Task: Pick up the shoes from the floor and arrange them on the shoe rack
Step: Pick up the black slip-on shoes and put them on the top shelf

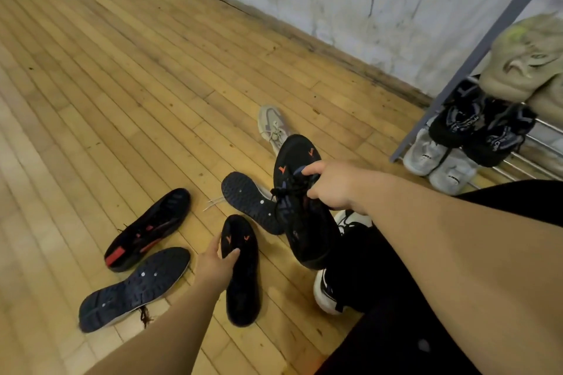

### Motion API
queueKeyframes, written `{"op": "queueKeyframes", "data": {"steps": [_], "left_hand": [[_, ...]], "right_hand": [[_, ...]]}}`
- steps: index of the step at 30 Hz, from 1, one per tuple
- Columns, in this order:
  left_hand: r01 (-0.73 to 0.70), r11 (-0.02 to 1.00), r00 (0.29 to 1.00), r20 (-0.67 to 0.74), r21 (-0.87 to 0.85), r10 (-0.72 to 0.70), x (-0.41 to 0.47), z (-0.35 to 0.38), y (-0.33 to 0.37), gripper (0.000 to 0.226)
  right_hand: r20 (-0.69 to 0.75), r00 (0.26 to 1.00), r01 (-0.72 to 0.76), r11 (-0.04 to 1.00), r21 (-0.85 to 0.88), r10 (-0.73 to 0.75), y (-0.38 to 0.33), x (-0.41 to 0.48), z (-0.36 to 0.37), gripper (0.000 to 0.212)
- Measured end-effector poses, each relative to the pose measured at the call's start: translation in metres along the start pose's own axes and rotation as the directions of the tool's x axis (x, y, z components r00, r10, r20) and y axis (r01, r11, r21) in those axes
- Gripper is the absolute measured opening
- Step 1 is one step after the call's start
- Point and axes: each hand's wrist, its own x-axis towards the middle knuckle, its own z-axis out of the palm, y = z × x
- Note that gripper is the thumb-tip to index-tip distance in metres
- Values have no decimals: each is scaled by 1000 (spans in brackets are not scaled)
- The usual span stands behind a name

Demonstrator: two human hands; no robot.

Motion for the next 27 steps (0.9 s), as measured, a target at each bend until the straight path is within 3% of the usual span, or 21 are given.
{"op": "queueKeyframes", "data": {"steps": [2, 7, 12, 18, 23, 27], "left_hand": [[85, 993, 995, 39, 88, -88, 7, 9, -33, 85], [265, 964, 964, 38, 0, -265, 12, 30, -64, 113], [174, 980, 977, 138, -99, -160, 7, 46, -58, 105], [129, 981, 991, 66, -147, -120, -1, 60, -47, 96], [50, 955, 997, 63, -292, -33, -11, 54, -27, 101], [-26, 891, 998, 46, -453, 52, -21, 30, 9, 90]], "right_hand": [[19, 1000, -8, 999, -40, 9, 3, 4, 0, 51], [33, 999, -44, 999, 6, 44, 15, 16, 3, 58], [33, 996, -79, 996, 41, 78, 18, 25, 6, 61], [28, 994, -104, 990, 99, 102, 13, 23, 10, 60], [45, 993, -116, 985, 127, 111, 6, 19, 10, 60], [-29, 997, -59, 986, 156, 65, -4, 15, 0, 58]]}}
